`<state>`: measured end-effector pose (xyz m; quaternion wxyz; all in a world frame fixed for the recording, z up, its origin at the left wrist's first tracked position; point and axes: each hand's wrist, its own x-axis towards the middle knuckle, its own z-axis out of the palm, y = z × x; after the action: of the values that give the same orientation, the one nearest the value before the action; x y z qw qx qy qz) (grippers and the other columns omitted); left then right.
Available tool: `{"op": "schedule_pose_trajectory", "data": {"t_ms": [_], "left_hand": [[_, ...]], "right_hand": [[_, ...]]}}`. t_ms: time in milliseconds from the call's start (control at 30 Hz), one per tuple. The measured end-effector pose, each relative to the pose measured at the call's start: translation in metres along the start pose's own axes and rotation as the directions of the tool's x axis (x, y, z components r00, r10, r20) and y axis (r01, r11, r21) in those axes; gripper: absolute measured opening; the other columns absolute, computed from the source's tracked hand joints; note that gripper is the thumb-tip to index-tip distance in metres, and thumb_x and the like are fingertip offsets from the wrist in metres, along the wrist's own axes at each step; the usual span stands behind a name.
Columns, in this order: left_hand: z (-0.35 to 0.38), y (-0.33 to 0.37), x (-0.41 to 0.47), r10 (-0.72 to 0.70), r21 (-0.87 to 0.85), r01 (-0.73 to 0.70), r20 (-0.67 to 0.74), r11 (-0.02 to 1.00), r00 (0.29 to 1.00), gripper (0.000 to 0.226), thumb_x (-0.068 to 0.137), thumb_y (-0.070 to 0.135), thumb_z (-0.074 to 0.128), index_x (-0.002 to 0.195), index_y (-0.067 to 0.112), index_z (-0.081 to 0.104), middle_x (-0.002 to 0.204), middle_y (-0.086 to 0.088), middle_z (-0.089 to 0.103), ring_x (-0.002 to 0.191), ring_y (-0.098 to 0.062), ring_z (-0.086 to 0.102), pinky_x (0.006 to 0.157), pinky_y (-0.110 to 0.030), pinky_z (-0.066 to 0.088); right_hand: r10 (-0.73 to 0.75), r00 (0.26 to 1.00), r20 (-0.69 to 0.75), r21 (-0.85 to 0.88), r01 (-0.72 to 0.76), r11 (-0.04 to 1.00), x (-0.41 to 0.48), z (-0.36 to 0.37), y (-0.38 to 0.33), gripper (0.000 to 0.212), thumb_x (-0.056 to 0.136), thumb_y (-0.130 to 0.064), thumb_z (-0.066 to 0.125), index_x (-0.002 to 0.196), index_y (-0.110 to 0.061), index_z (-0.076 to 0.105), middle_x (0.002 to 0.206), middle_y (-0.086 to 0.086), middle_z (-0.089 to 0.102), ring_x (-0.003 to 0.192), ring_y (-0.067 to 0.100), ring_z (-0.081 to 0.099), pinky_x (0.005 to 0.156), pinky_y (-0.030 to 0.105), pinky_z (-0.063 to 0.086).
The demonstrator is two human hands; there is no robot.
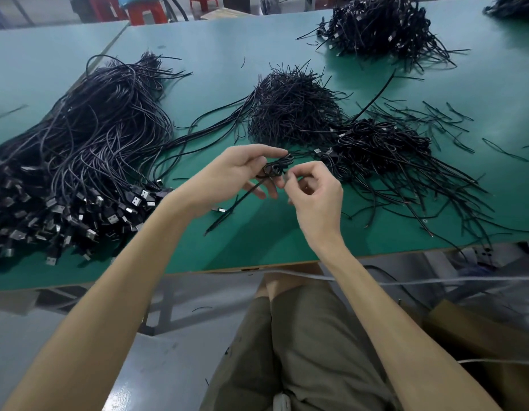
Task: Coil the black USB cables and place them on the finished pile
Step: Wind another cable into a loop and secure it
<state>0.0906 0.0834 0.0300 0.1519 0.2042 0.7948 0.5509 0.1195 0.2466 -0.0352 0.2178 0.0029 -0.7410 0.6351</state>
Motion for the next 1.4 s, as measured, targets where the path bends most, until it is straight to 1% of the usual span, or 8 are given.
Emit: {"op": "schedule_pose_trajectory", "data": {"t_ms": [267,433,633,733,900,1000,1200,1400], "left_hand": [[-0.020,-0.016,-0.010,0.064,-0.210,-0.015,0.230,0.977,0.971,0.050,0.101,0.016,0.056,0.149,0.009,0.046,0.132,-0.016,0.065,0.121,-0.029,0.062,0.095,-0.045,0.054],[-0.024,-0.024,-0.012,0.111,-0.308,-0.033,0.238,0.951,0.965,0.045,0.105,0.005,0.045,0.150,0.005,0.044,0.138,-0.018,0.061,0.120,-0.032,0.063,0.096,-0.041,0.053],[-0.006,-0.024,-0.001,0.138,-0.001,-0.139,-0.096,0.990,0.986,0.026,0.092,0.004,0.069,0.118,0.008,0.069,0.103,-0.011,0.071,0.092,-0.020,0.063,0.078,-0.034,0.053],[0.000,-0.024,0.001,0.207,0.129,-0.185,-0.186,0.974,0.960,0.024,0.085,0.008,0.078,0.107,0.012,0.068,0.121,-0.013,0.062,0.106,-0.019,0.061,0.082,-0.032,0.053],[0.002,-0.020,0.002,0.314,0.286,-0.293,-0.029,0.912,0.949,0.044,0.099,0.009,0.064,0.141,0.017,0.056,0.155,0.009,0.047,0.141,-0.007,0.045,0.105,-0.037,0.048],[0.002,-0.022,0.003,0.307,0.357,-0.278,-0.028,0.892,0.951,0.038,0.096,-0.006,0.059,0.127,0.014,0.067,0.135,0.000,0.063,0.128,-0.013,0.057,0.101,-0.043,0.050],[0.008,-0.022,0.004,0.185,0.466,-0.046,-0.258,0.883,0.948,0.016,0.102,0.036,0.059,0.102,0.021,0.065,0.085,0.008,0.066,0.071,0.000,0.060,0.068,-0.026,0.045],[0.022,-0.011,0.003,0.029,0.265,0.050,-0.286,0.963,0.958,0.018,0.109,0.031,0.043,0.123,0.020,0.047,0.064,0.005,0.071,0.052,-0.019,0.063,0.056,-0.028,0.048]], "right_hand": [[-0.005,1.000,0.014,-0.014,0.006,1.000,0.000,-0.002,-0.002,0.010,0.092,-0.007,0.067,0.085,-0.012,0.063,0.074,0.010,0.067,0.058,0.028,0.061,0.054,0.035,0.049],[-0.001,0.999,0.036,-0.016,0.002,1.000,-0.001,0.000,-0.004,0.013,0.093,-0.007,0.067,0.085,-0.015,0.062,0.070,0.008,0.066,0.054,0.020,0.060,0.055,0.039,0.051],[0.008,0.998,0.065,-0.013,-0.007,1.000,-0.001,-0.001,0.001,0.007,0.092,-0.006,0.068,0.087,-0.007,0.064,0.060,0.005,0.062,0.050,0.015,0.056,0.053,0.026,0.043],[0.019,0.997,0.077,0.006,-0.020,1.000,-0.001,0.001,0.001,0.007,0.092,-0.006,0.068,0.087,-0.005,0.063,0.057,0.003,0.061,0.047,0.013,0.054,0.052,0.024,0.041],[0.036,0.995,0.093,0.050,-0.041,0.998,0.002,-0.001,0.002,0.007,0.092,-0.007,0.067,0.086,-0.006,0.064,0.058,-0.001,0.061,0.048,0.013,0.054,0.052,0.027,0.042],[0.042,0.992,0.118,0.053,-0.048,0.997,0.001,-0.001,0.004,0.008,0.091,-0.006,0.068,0.085,-0.006,0.063,0.055,-0.004,0.059,0.048,0.013,0.053,0.051,0.028,0.041],[0.063,0.989,0.134,0.072,-0.073,0.995,0.001,0.001,0.002,0.010,0.092,-0.010,0.070,0.083,-0.008,0.065,0.058,-0.007,0.059,0.048,0.015,0.054,0.053,0.032,0.042],[0.053,0.992,0.113,0.069,-0.061,0.996,0.000,-0.001,0.002,0.008,0.093,-0.009,0.069,0.087,-0.004,0.066,0.064,0.009,0.066,0.052,0.019,0.056,0.056,0.045,0.048]]}}
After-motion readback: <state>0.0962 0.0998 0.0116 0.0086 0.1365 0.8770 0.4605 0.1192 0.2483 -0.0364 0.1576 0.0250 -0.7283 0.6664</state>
